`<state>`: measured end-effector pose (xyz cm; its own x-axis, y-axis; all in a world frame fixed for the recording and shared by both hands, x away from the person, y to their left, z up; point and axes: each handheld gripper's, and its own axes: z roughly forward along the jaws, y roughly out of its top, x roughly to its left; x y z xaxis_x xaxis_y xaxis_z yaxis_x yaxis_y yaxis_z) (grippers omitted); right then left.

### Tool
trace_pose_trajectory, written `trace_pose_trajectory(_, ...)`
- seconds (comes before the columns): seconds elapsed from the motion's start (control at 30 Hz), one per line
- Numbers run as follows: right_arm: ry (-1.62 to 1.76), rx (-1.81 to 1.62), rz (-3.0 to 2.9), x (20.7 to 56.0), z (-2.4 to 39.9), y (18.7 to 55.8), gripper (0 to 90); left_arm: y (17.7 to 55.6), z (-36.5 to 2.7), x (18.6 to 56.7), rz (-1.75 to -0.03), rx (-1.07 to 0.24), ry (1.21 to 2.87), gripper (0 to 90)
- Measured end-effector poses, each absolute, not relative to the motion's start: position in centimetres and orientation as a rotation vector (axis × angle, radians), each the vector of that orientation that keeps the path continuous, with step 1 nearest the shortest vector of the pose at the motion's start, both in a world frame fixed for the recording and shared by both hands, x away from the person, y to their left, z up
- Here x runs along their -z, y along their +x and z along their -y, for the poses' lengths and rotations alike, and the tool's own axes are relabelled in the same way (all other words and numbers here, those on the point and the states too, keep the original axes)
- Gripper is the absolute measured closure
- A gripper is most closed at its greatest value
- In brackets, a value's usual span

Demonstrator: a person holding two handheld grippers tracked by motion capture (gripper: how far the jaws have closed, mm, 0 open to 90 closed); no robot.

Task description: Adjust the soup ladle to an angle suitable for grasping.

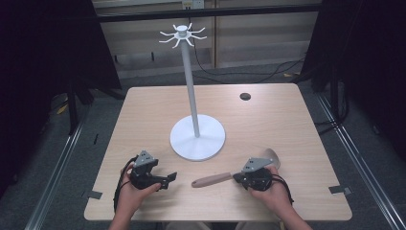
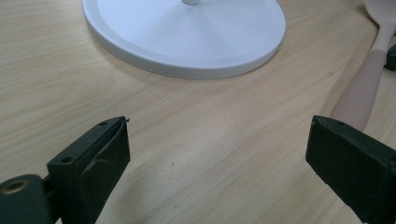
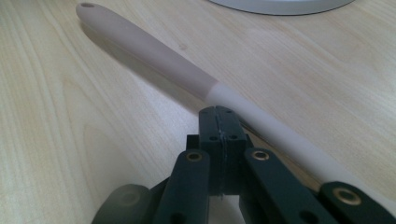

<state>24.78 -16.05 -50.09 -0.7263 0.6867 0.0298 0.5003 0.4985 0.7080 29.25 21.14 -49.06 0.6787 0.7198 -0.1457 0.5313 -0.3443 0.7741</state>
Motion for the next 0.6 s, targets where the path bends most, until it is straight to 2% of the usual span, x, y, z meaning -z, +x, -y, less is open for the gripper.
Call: trace_pose_trajectory(0.6,1.042,-1.064,-2.462,50.3,15.2,26.3,90.0,28.2,-22.6,49.2,-1.013,-0.296,2.008,6.3)
